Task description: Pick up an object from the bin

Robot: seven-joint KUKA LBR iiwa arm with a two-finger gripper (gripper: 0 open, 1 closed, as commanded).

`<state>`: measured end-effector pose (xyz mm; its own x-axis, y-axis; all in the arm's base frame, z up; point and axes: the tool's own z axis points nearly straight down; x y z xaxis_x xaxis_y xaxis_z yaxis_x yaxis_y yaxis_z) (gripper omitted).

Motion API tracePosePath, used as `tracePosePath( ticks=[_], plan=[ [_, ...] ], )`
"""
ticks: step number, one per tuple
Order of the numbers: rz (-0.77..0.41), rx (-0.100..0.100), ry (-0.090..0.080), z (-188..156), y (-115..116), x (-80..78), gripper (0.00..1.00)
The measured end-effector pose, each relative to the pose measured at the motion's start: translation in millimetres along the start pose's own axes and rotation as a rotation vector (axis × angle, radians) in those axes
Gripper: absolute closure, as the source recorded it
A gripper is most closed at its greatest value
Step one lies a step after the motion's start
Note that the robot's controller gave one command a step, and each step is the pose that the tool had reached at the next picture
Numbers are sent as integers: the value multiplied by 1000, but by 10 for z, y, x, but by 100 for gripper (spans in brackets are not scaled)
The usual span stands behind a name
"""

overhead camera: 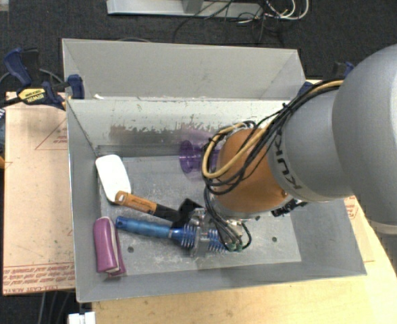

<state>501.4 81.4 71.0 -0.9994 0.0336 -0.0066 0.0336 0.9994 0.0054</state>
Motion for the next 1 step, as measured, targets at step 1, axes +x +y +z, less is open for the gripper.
tracePosePath(
  ticks=[1],
  plan=[
    [1,3,13,-128,-11,35,100]
  ],
)
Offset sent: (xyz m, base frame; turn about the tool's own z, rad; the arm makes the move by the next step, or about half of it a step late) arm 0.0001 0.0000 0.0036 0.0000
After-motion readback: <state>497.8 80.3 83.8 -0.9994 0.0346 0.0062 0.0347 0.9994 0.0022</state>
